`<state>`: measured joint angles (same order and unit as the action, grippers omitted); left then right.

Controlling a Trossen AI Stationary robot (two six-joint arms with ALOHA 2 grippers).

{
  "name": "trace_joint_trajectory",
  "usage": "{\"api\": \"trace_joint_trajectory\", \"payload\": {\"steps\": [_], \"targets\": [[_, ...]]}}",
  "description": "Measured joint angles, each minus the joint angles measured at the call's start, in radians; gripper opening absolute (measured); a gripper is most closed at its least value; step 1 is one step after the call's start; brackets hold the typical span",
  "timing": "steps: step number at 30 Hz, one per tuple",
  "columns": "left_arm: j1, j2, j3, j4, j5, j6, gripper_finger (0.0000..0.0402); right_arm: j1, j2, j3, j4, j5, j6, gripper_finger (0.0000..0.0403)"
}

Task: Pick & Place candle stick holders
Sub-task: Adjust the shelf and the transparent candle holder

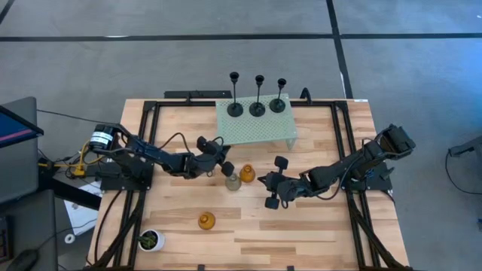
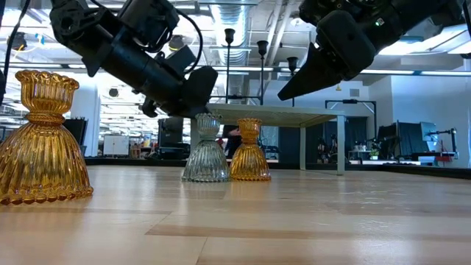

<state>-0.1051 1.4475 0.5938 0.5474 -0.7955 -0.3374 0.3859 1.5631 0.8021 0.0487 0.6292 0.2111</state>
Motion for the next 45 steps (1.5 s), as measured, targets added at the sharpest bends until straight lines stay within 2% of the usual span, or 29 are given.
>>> {"api": "trace_joint_trajectory", "payload": {"steps": [13, 45], "targets": [[0.000, 0.000, 0.000, -0.054, -0.099, 0.014, 0.0003, 0.000, 0.000, 0.000, 0.000, 0.000, 0.000, 0.0000], [-0.008, 0.000, 0.000, -0.058, -0.183, 0.108, 0.0003, 0.000, 0.000, 0.000, 0.000, 0.000, 0.011, 0.0000]]}}
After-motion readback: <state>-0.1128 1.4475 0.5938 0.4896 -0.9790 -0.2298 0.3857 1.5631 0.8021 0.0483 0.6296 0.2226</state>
